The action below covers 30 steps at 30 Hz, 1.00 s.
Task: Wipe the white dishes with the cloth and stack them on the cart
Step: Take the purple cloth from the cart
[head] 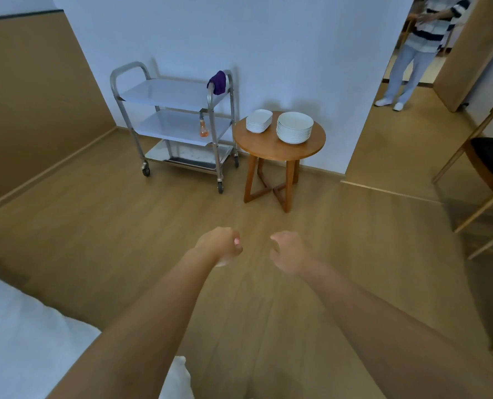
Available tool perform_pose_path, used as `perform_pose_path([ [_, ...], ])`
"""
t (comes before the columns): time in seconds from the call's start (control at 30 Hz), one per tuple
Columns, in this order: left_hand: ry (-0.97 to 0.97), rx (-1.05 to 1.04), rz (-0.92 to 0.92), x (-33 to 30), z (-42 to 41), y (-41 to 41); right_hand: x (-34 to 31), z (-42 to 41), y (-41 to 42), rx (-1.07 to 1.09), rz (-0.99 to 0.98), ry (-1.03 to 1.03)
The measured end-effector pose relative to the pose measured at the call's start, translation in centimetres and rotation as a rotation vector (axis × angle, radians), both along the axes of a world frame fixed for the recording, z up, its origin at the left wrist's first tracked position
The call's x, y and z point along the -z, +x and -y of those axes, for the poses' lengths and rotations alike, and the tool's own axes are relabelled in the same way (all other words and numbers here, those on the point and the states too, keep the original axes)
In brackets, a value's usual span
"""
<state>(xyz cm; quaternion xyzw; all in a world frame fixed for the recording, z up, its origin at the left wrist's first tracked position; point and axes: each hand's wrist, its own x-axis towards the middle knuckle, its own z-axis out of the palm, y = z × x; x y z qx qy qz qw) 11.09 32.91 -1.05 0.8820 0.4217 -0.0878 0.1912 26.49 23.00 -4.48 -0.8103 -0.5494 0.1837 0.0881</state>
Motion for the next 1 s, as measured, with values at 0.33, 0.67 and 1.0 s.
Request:
perform_pose_path([
  [0.33, 0.002, -0.055, 0.003, 0.6, -8.2, 3.4, 0.6, -8.4, 3.9, -0.038, -0.011, -0.012],
  [0.67, -0.01, -0.117, -0.022, 1.2, -19.9, 11.8, -0.3, -21.0, 12.3, -0.16, -0.016, -0.003],
  [1.0, 0.001, -0.193, -0.021, 0.0, -29.8, 18.6, -1.0, -32.4, 19.4, -0.224, -0.038, -0.013],
])
